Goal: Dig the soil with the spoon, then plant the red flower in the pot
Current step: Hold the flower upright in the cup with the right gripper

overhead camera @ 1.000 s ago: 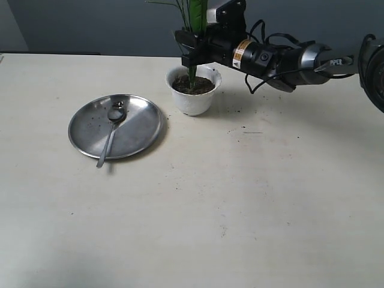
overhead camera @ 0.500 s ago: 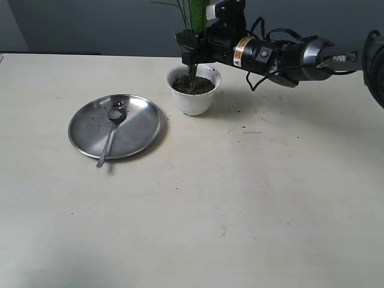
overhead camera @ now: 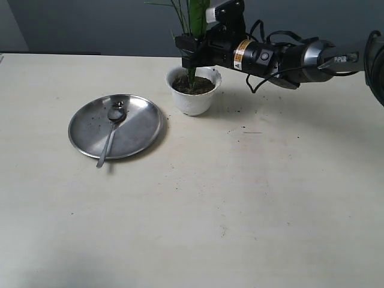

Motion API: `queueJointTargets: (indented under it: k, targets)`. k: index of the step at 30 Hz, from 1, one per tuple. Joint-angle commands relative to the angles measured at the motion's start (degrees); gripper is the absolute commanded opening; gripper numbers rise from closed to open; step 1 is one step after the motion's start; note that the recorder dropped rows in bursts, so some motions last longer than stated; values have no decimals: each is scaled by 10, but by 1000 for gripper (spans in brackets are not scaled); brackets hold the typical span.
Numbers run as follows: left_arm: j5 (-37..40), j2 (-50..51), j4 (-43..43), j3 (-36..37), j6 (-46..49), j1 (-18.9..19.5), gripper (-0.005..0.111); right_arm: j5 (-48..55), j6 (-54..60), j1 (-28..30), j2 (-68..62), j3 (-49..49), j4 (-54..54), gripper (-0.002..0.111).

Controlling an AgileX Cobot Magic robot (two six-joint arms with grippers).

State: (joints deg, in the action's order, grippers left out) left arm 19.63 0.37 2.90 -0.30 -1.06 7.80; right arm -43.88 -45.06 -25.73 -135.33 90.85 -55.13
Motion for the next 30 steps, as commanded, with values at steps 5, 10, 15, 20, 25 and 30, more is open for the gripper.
queueJointTargets:
  k: [5,10,15,20,25,30]
  targets:
    - [-5,-4,4,3,0,1,0,40,26,0,-33,-26,-11,-1]
    - [-5,-4,4,3,0,1,0,43,30,0,-44,-26,-9,-1]
    - [-5,-4,4,3,0,1,0,59,30,7,-44,-26,-12,-1]
    - [-5,-4,4,3,0,1,0,59,14,11,-44,-26,-45,-1]
    - [-5,-4,4,3,0,1,0,79,10,11,-44,-26,-51,-1]
    - [-5,-4,6,3,0,1,0,73,5,11,-44,-26,-50,-1]
